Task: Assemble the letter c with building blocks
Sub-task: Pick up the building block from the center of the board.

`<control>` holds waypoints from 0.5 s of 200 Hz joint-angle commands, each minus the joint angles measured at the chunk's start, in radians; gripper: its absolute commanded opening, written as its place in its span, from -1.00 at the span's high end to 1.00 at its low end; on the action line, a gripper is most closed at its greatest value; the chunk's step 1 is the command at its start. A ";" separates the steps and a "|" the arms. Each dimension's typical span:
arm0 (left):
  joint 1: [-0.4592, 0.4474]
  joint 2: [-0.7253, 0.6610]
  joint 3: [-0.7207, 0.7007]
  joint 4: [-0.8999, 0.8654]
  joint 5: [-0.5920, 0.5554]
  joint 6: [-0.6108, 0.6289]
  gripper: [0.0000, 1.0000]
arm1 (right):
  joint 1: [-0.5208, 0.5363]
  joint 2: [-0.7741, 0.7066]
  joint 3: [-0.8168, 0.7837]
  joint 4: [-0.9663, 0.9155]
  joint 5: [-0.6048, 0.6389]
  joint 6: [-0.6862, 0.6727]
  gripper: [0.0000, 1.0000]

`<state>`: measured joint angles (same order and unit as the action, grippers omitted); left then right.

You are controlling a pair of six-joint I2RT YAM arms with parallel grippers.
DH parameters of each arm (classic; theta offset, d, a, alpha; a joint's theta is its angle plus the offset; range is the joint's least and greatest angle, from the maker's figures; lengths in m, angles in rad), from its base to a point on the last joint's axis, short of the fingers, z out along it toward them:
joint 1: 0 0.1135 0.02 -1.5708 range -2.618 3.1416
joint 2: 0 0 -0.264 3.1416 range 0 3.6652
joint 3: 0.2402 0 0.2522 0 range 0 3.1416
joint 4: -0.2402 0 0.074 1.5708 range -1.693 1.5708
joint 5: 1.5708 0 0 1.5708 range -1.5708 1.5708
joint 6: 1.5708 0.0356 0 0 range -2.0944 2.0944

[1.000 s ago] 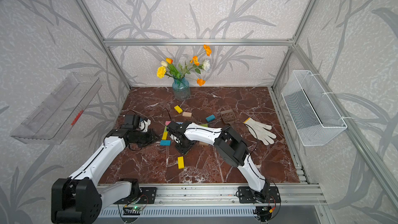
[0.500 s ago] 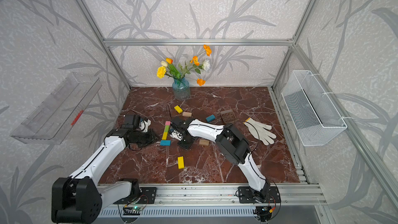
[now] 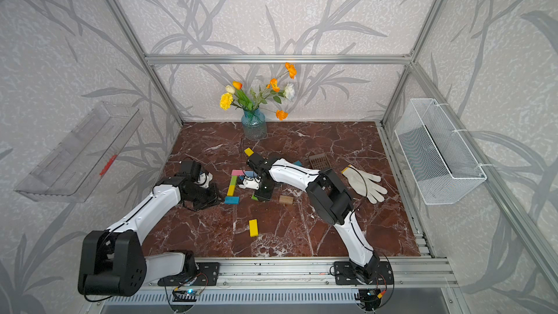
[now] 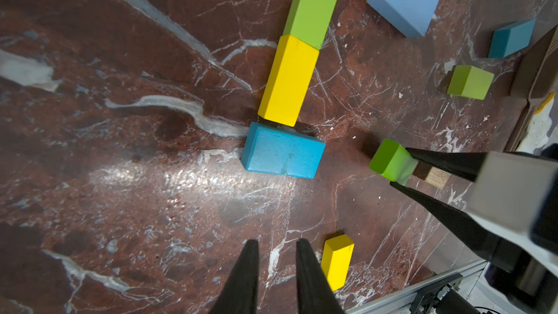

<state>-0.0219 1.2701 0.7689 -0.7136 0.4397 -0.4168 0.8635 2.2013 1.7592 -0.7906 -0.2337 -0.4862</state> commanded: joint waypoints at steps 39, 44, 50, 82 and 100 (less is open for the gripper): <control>0.005 0.032 0.047 -0.071 -0.106 -0.015 0.54 | 0.032 0.059 0.089 -0.032 -0.053 -0.130 0.75; 0.005 0.030 0.049 -0.073 -0.112 -0.015 0.54 | 0.031 0.064 0.095 -0.035 -0.054 -0.132 0.74; 0.005 0.026 0.048 -0.075 -0.120 -0.019 0.54 | 0.032 0.068 0.098 -0.035 -0.051 -0.132 0.74; 0.005 0.013 0.047 -0.078 -0.140 -0.023 0.54 | 0.040 0.086 0.111 -0.035 -0.039 -0.132 0.75; 0.005 0.013 0.047 -0.077 -0.142 -0.022 0.54 | 0.047 0.101 0.130 -0.043 -0.029 -0.134 0.75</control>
<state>-0.0219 1.2968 0.7864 -0.7605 0.3290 -0.4309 0.9009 2.2765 1.8397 -0.7979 -0.2672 -0.6041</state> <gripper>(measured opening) 0.231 0.293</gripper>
